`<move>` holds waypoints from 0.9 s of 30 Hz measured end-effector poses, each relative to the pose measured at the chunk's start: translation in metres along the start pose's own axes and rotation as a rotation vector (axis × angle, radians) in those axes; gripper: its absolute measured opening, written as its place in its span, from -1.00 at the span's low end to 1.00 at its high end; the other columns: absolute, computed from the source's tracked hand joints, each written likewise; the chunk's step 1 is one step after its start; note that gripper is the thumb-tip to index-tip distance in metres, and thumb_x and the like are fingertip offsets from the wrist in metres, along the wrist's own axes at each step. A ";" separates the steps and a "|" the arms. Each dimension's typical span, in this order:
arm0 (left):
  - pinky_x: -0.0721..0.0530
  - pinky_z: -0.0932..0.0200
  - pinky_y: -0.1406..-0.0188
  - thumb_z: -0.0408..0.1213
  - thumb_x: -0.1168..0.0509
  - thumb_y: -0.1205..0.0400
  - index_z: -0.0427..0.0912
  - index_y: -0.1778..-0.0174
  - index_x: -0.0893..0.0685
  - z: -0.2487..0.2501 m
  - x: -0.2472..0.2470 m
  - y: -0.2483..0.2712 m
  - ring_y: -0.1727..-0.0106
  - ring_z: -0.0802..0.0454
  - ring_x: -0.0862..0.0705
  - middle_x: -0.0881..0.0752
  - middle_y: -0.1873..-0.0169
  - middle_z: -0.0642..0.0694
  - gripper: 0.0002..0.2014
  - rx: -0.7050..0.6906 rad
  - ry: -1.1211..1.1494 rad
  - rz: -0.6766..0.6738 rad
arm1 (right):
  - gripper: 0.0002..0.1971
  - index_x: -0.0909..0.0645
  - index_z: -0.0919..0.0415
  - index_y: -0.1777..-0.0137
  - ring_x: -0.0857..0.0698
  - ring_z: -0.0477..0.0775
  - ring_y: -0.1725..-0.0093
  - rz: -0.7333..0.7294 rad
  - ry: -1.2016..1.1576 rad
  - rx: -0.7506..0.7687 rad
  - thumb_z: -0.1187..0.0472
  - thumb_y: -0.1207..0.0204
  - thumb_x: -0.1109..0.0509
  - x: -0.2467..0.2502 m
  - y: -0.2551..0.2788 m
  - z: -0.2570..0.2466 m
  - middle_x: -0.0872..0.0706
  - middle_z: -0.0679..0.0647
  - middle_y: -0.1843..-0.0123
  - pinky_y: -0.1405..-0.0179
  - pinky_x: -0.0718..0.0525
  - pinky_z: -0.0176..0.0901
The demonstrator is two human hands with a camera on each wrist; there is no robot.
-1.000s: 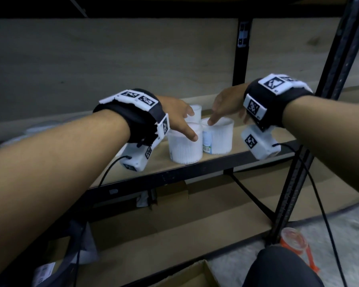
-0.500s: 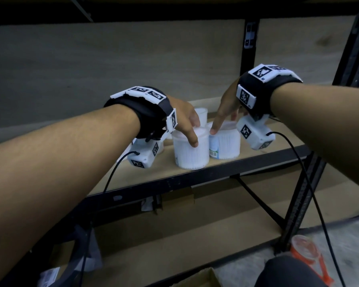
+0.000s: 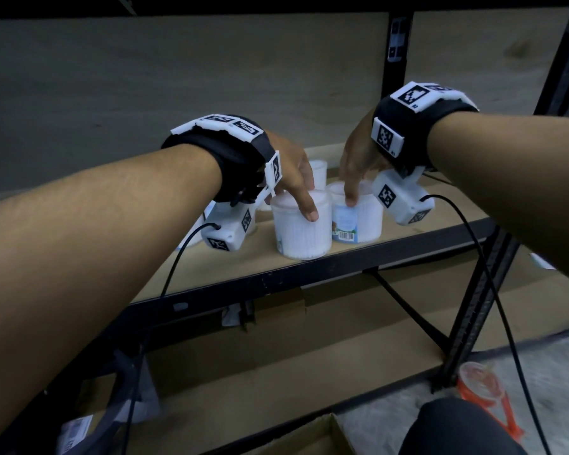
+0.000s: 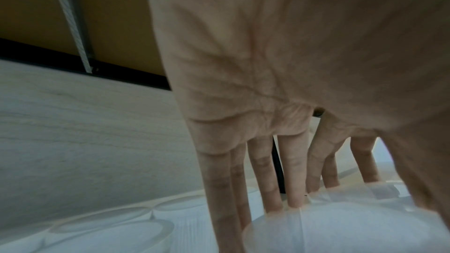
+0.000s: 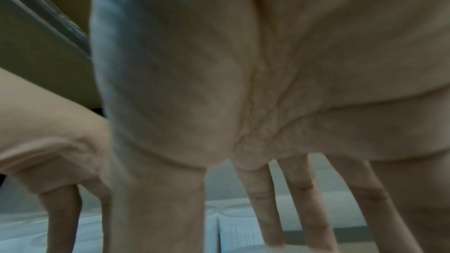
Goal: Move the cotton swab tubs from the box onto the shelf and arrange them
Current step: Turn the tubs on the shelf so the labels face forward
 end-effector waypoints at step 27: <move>-0.56 0.22 0.35 0.44 -0.37 -0.39 -0.34 0.34 -0.71 -0.012 -0.002 -0.004 0.35 0.02 -0.72 -0.71 0.66 -0.13 -0.26 0.287 -0.056 0.032 | -0.07 -0.22 -0.13 -0.60 -0.59 0.03 -0.24 0.126 0.114 0.213 0.46 -0.33 -0.57 -0.002 0.011 -0.015 -0.47 -0.09 -0.53 -0.09 -0.65 -0.15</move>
Point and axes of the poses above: each hand's wrist, its own y-axis away from the middle knuckle, its own x-axis out of the back of the hand, z = x × y, the point moved 10 cm from there along -y, towards the middle knuckle
